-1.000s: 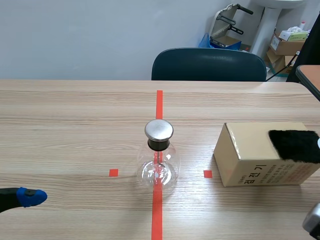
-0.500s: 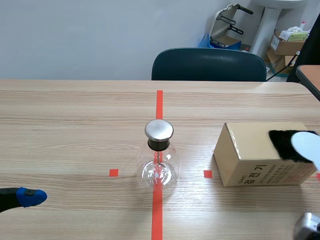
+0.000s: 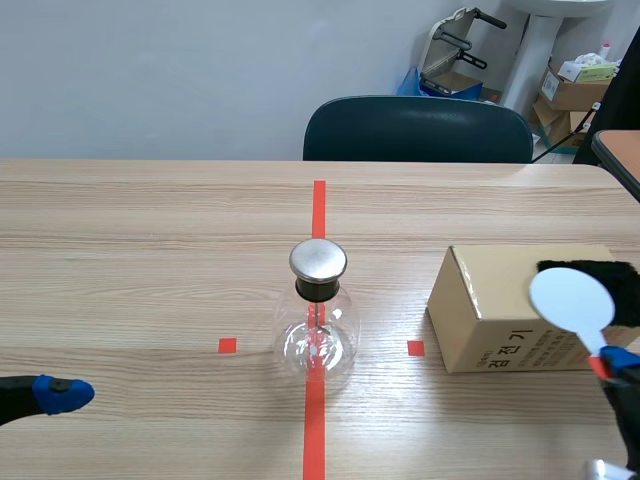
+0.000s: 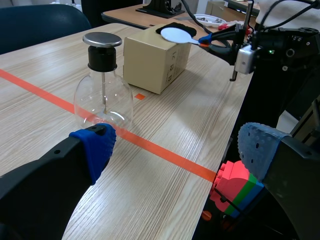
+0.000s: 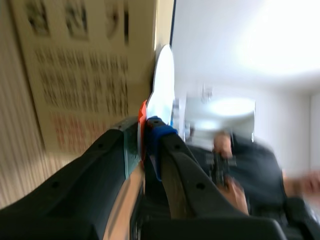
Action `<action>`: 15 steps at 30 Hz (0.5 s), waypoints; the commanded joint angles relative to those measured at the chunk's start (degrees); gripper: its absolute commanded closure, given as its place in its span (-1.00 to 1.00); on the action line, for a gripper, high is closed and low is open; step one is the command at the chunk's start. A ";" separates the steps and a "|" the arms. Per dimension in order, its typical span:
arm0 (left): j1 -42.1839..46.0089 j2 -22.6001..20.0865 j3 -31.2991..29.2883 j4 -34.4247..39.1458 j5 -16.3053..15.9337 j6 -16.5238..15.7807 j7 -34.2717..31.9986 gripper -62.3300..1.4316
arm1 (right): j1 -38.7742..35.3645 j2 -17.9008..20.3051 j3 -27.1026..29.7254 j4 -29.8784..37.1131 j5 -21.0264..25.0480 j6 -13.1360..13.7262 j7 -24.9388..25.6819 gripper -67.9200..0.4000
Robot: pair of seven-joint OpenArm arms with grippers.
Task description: Do the electroscope experiment
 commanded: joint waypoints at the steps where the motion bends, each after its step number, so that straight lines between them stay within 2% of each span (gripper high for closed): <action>1: -0.15 0.00 -0.20 1.18 -0.35 0.09 -0.81 -0.69 | -0.31 0.31 0.35 0.68 0.68 -3.26 -5.55 0.94; 3: -0.15 0.00 -0.20 1.18 -0.35 0.09 -0.81 -0.69 | -0.28 0.31 0.35 0.68 0.66 -3.26 -10.38 0.94; 5: -0.15 0.00 -0.20 1.18 -0.35 0.09 -0.81 -0.69 | -0.26 0.35 0.35 0.68 0.61 -3.26 -10.73 0.94; 7: -0.15 0.00 -0.20 1.18 -0.35 0.09 -0.81 -0.69 | -0.26 0.33 0.35 0.68 0.61 -3.26 -5.62 0.94; 11: -0.15 0.00 -0.20 1.18 -0.35 0.09 -0.81 -0.69 | -0.26 0.31 0.35 0.68 0.66 -3.26 8.68 0.94; 13: -0.15 0.00 -0.20 1.18 -0.35 0.09 -0.81 -0.69 | -0.28 0.31 0.35 0.68 0.90 -3.26 11.13 0.94; 15: -0.15 0.02 -0.20 1.18 -0.35 0.09 -0.81 -0.69 | -0.28 0.31 0.35 0.68 1.62 -3.26 8.94 0.94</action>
